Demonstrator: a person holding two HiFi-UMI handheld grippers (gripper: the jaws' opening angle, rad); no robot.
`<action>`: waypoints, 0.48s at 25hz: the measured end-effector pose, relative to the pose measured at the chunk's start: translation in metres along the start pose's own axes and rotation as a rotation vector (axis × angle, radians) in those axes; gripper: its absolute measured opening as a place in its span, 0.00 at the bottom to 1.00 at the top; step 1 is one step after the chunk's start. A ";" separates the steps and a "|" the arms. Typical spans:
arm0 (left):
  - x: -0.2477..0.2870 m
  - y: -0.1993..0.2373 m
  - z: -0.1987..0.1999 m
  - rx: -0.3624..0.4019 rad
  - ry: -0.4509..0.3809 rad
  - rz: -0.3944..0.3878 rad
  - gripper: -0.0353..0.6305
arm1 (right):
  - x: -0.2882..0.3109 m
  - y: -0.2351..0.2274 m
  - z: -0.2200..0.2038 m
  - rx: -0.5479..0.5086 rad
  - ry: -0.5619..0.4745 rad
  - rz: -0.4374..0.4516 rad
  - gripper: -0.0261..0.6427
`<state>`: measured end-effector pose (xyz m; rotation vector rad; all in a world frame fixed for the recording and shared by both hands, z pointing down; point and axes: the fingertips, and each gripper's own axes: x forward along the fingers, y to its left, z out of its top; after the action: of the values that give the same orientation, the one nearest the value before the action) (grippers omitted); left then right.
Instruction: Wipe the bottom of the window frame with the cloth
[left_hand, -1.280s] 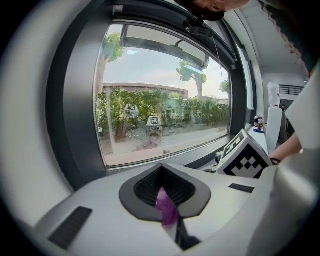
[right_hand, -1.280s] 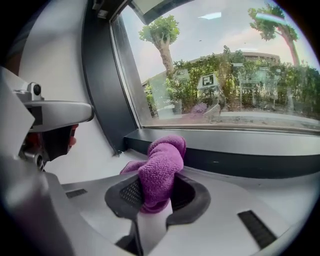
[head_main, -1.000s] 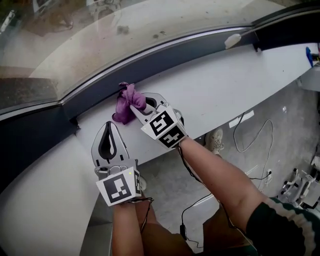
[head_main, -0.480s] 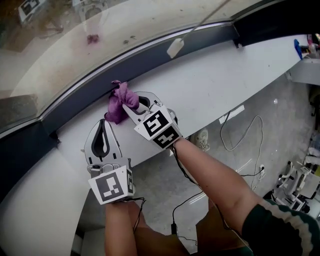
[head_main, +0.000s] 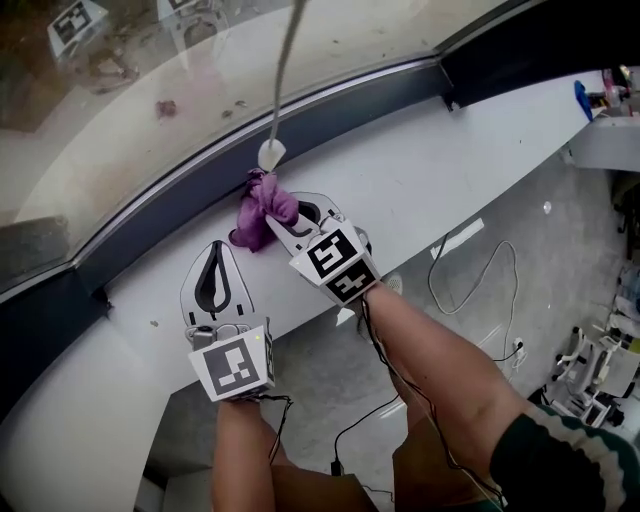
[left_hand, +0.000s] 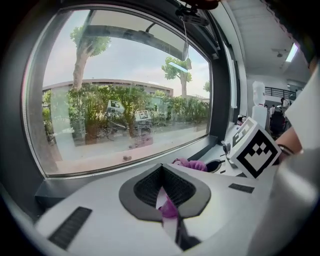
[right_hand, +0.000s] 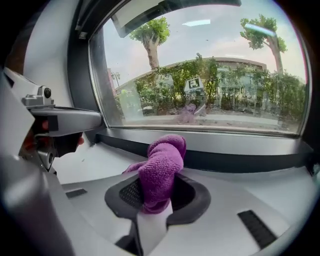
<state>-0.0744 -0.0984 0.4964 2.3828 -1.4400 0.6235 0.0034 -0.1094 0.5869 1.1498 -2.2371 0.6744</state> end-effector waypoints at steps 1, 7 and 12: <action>0.003 -0.004 0.002 -0.006 -0.002 -0.005 0.06 | -0.003 -0.006 0.001 0.004 -0.003 -0.005 0.19; 0.021 -0.035 0.008 0.002 -0.004 -0.035 0.06 | -0.020 -0.038 -0.006 0.028 -0.022 -0.027 0.19; 0.040 -0.064 0.011 0.006 -0.011 -0.067 0.06 | -0.035 -0.072 -0.015 0.050 -0.039 -0.055 0.19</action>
<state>0.0008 -0.1048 0.5058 2.4317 -1.3581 0.6002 0.0841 -0.1167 0.5885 1.2544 -2.2232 0.6952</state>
